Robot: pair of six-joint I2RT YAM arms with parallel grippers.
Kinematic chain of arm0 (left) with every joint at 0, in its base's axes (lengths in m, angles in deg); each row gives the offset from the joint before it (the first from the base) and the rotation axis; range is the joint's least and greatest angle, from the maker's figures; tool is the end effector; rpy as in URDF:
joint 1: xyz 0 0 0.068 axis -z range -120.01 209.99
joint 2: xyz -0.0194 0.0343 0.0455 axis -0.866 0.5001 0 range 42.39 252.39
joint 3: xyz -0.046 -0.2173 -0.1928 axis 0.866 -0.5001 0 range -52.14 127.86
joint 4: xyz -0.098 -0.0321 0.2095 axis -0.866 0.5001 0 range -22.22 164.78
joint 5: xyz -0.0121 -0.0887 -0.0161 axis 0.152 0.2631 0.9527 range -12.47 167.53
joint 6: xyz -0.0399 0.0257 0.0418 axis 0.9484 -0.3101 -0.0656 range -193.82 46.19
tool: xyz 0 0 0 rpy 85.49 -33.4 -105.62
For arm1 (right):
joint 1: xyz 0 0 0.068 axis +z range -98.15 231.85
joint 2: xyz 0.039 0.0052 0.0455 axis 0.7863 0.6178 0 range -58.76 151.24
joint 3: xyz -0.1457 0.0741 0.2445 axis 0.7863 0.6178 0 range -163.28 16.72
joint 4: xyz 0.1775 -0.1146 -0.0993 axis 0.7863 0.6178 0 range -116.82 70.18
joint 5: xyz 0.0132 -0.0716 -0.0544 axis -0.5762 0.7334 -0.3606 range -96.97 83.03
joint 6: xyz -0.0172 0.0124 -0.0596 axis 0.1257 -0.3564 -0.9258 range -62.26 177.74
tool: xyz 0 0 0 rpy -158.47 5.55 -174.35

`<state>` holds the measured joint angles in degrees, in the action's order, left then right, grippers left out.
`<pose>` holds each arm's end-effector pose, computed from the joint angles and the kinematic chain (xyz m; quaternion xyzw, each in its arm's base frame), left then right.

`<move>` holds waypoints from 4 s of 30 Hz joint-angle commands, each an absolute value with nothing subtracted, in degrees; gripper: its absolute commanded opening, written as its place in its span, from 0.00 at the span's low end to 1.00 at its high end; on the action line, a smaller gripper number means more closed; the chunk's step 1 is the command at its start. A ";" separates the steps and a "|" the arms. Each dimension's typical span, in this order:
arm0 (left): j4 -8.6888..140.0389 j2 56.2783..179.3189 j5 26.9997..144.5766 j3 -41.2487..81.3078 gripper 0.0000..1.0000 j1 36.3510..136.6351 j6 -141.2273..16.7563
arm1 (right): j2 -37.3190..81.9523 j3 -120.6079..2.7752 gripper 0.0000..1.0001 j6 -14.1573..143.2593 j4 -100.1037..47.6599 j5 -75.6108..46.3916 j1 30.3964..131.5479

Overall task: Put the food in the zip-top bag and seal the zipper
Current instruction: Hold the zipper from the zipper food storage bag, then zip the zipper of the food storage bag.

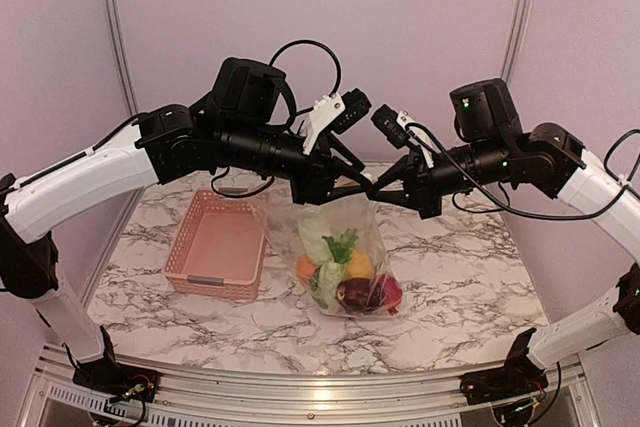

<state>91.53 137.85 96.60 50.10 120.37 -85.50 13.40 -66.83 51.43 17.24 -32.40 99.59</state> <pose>0.1683 -0.3279 0.4481 0.5459 0.5830 -0.3632 0.4798 0.1395 0.1846 0.4234 -0.4830 0.7145 0.3462 0.3693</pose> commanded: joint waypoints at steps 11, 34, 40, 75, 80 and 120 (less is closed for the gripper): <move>91.65 139.09 98.38 49.46 0.40 120.47 -86.00 | 13.72 -71.02 0.00 50.62 18.77 -34.23 100.35; 92.48 139.99 102.19 49.87 0.13 120.47 -85.41 | 12.27 -68.78 0.00 51.13 16.84 -32.12 100.40; 94.49 138.95 99.38 48.32 0.09 120.46 -87.80 | 10.14 -66.75 0.00 51.00 14.30 -30.50 99.89; 98.81 126.86 93.33 33.41 0.02 112.23 -89.46 | 11.59 -59.60 0.00 52.77 5.34 -29.43 81.56; 99.14 125.26 92.97 30.48 0.02 111.08 -89.22 | 12.87 -59.83 0.00 52.73 5.53 -28.22 81.11; 101.48 119.25 90.35 21.83 0.03 106.53 -87.20 | 14.26 -59.33 0.00 53.85 5.00 -26.11 80.98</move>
<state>96.31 120.19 90.98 22.78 107.32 -86.90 14.55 -58.13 53.20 6.18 -29.95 82.74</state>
